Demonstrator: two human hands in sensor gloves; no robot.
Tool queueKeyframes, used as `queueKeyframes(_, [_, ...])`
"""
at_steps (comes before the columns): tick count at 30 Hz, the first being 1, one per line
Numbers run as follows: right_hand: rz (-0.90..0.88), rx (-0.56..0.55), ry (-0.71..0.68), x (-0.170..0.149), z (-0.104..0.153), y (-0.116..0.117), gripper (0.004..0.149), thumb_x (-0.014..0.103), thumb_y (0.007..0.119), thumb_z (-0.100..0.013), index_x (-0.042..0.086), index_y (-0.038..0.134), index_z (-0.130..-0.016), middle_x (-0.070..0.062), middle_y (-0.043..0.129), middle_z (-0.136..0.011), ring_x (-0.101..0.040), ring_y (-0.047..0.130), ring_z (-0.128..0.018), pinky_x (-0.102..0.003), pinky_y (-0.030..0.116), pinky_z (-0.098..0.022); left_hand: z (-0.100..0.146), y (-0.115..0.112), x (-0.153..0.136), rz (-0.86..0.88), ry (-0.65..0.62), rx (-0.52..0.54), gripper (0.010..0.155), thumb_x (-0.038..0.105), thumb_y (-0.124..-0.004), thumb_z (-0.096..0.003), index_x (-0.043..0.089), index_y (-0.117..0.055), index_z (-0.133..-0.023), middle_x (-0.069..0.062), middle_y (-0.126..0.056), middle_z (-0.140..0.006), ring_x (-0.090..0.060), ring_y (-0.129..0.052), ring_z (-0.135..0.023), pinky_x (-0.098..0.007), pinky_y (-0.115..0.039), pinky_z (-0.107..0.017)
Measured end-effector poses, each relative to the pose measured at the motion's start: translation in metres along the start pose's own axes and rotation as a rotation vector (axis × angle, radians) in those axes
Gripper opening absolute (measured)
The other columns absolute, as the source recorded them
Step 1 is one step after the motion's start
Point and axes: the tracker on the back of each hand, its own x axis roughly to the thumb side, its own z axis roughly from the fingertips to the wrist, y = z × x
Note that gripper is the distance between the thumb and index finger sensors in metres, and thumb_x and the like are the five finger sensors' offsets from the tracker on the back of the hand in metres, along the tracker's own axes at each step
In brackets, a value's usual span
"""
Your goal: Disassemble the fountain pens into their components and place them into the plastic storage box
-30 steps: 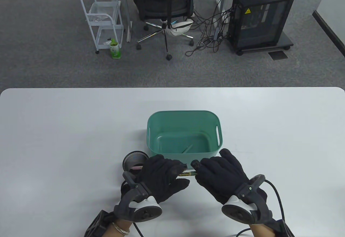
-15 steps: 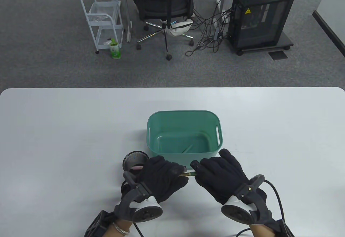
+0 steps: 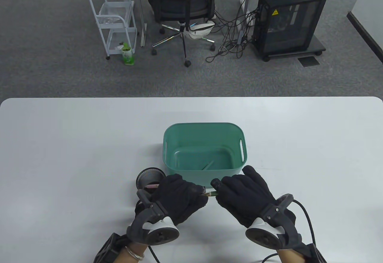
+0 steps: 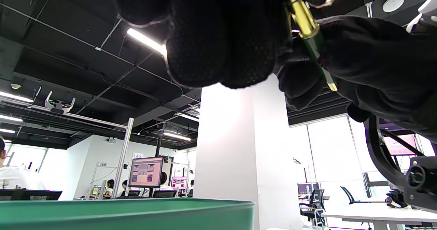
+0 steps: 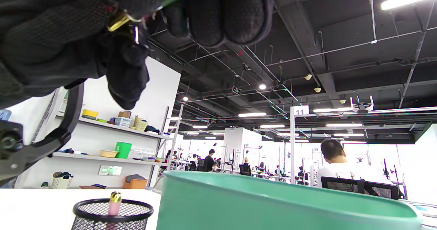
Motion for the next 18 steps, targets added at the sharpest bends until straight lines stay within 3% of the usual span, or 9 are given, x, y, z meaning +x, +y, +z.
queueKeyframes(8, [0.001,0.003,-0.001,0.0003,-0.0002,0.0001,0.045,0.048,0.070,-0.058,0.031,0.081,-0.098,0.007,0.083,-0.092,-0.015,0.083,-0.082,-0.053,0.053,-0.081,0.0000,0.0001,-0.0010,-0.002,0.004,-0.004,0.052,0.048,-0.054,-0.0687,0.012,-0.090,-0.082,-0.003,-0.105,-0.067,-0.020,-0.103,-0.055,-0.048,-0.073,-0.066])
queueKeyframes(14, [0.004,0.003,0.004,-0.0007,-0.0004,0.0001,0.045,0.048,0.070,-0.058,0.031,0.081,-0.098,0.007,0.083,-0.092,-0.015,0.083,-0.082,-0.053,0.053,-0.081,0.0004,-0.0012,-0.0012,-0.015,0.012,-0.028,0.060,0.056,-0.057,-0.0673,0.012,-0.075,-0.103,-0.008,-0.096,-0.089,-0.026,-0.096,-0.076,-0.053,-0.066,-0.074])
queueKeyframes(18, [0.005,0.004,0.008,-0.0019,-0.0007,0.0000,0.045,0.048,0.069,-0.058,0.031,0.081,-0.098,0.007,0.083,-0.092,-0.015,0.083,-0.082,-0.053,0.053,-0.081,0.0001,-0.0013,-0.0002,-0.025,0.011,-0.026,0.059,0.057,-0.064,-0.0658,0.012,-0.073,-0.103,-0.008,-0.094,-0.091,-0.025,-0.095,-0.079,-0.053,-0.065,-0.074])
